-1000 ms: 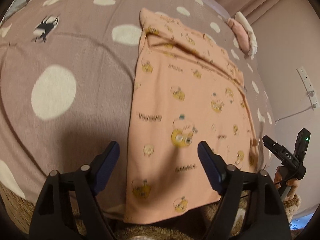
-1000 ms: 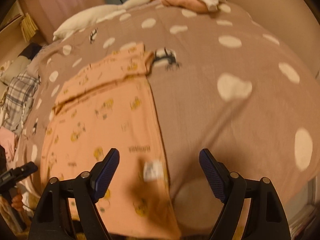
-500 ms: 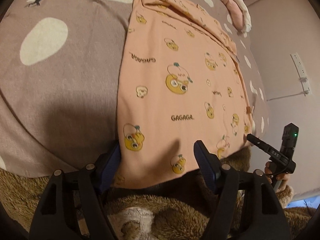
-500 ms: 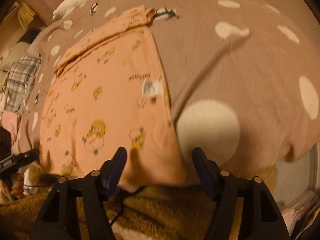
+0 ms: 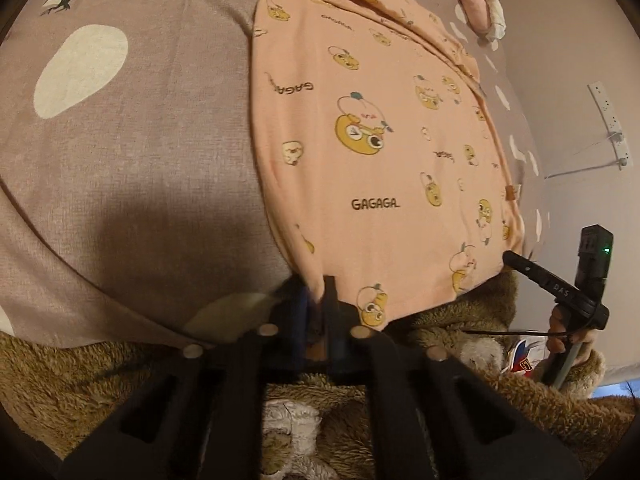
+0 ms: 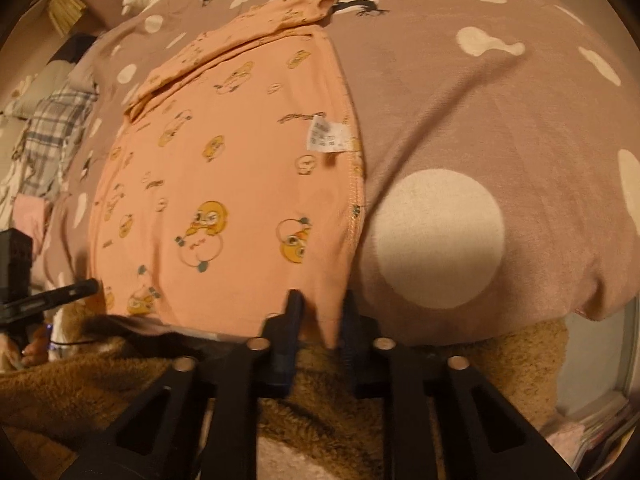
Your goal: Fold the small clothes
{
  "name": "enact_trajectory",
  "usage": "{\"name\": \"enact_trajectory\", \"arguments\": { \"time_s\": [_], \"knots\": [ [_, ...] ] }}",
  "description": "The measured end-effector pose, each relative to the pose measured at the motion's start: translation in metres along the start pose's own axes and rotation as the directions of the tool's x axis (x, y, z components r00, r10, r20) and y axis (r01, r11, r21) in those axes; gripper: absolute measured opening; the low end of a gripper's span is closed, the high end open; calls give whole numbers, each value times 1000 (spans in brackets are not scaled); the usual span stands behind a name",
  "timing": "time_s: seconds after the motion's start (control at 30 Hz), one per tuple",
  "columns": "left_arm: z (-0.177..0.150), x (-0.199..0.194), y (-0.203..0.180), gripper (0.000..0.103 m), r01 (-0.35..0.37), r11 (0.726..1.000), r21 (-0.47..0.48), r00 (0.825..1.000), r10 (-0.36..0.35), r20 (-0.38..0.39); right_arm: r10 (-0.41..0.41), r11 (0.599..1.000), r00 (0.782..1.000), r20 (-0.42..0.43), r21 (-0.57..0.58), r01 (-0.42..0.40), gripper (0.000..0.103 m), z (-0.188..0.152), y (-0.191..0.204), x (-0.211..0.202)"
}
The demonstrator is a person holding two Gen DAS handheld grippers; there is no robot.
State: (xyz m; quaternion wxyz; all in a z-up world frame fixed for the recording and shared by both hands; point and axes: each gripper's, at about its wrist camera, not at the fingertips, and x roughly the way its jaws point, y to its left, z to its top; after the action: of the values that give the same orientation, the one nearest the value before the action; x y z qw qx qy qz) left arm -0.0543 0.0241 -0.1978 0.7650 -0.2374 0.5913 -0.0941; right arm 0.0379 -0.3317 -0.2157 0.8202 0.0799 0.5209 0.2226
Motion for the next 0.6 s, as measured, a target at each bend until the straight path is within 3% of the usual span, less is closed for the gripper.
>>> {"name": "enact_trajectory", "arguments": {
  "time_s": [0.13, 0.33, 0.47, 0.6],
  "knots": [
    [5, -11, -3, 5, 81, 997, -19, 996, -80, 31, 85, 996, 996, 35, 7, -85, 12, 10, 3, -12],
    [26, -32, -7, 4, 207, 978, -35, 973, -203, 107, 216, 974, 965, 148, 35, -223, 11, 40, 0, -33],
    [49, -37, -8, 4, 241, 969, -48, 961, -231, 151, 203, 976, 952, 229, 37, -216, 11, 68, 1, -38],
    [75, -33, -2, 5, 267, 959, -94, 952, -248, 177, 196, 970, 951, 241, 95, -225, 11, 93, -9, -25]
  ]
}}
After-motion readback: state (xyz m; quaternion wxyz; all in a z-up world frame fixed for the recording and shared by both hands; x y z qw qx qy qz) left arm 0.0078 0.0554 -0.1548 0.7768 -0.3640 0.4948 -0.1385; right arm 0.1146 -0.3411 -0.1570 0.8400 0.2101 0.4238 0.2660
